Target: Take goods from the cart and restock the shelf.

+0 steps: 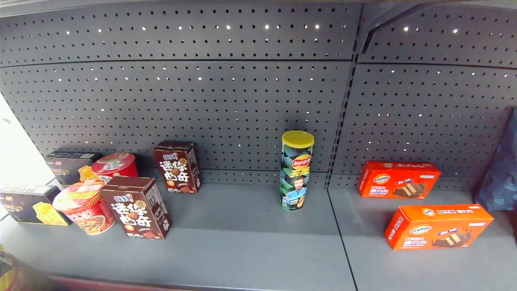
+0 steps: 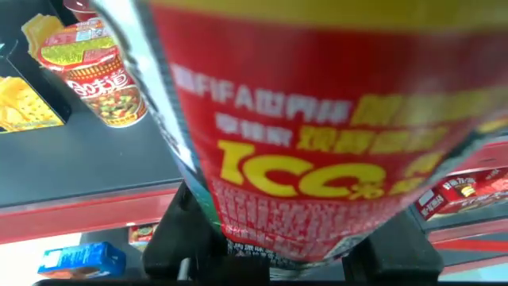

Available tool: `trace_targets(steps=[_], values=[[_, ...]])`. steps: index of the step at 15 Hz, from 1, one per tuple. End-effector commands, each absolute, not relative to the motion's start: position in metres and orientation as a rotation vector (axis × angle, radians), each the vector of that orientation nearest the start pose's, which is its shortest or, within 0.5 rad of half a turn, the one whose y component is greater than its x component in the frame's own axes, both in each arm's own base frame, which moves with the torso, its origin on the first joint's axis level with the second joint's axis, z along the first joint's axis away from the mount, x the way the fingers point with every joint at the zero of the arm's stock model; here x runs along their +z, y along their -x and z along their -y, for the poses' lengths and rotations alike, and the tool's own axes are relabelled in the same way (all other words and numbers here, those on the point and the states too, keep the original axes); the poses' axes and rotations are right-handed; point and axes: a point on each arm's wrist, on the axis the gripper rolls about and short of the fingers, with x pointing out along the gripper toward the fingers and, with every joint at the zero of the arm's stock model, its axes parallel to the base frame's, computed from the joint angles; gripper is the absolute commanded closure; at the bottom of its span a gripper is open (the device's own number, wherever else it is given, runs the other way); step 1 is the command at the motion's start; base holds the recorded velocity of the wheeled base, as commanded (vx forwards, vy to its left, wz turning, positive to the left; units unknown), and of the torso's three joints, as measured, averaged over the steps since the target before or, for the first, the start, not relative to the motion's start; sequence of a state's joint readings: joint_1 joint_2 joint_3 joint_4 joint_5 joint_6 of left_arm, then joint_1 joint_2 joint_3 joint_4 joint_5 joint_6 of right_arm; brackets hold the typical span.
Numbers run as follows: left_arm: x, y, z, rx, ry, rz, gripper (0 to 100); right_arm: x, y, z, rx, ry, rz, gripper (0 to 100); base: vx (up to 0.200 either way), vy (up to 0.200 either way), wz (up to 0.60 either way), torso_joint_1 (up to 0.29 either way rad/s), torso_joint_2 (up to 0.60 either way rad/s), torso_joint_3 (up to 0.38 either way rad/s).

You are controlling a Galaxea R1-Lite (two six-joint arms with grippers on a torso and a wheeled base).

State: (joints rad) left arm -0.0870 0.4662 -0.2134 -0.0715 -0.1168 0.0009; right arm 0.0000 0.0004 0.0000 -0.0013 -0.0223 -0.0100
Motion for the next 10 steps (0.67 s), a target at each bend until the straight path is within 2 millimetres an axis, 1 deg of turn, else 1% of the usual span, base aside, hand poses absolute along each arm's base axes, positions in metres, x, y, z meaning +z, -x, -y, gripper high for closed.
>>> trace_targets(steps=[1, 7, 9, 10], values=[[0.1449, -0.0207, 0.0044, -0.203, 0.010, -0.187, 100, 0.0756, 0.0228, 0.0005, -0.021, 0.011, 0.001, 0, 0.000, 0.000, 0.00, 0.000, 0.00, 0.000], [0.1417, -0.0180, 0.0042, -0.203, 0.012, -0.179, 100, 0.0756, 0.0228, 0.0005, -0.021, 0.011, 0.001, 0, 0.000, 0.000, 0.00, 0.000, 0.00, 0.000], [0.1416, -0.0179, 0.0042, -0.203, 0.012, -0.181, 100, 0.0756, 0.0228, 0.0004, -0.020, 0.012, 0.001, 0, 0.000, 0.000, -0.60, 0.005, 0.00, 0.002], [0.1417, -0.0171, 0.0041, -0.203, 0.012, -0.175, 100, 0.0756, 0.0228, 0.0004, -0.020, 0.012, 0.001, 0, 0.000, 0.000, 0.00, 0.000, 0.00, 0.000]])
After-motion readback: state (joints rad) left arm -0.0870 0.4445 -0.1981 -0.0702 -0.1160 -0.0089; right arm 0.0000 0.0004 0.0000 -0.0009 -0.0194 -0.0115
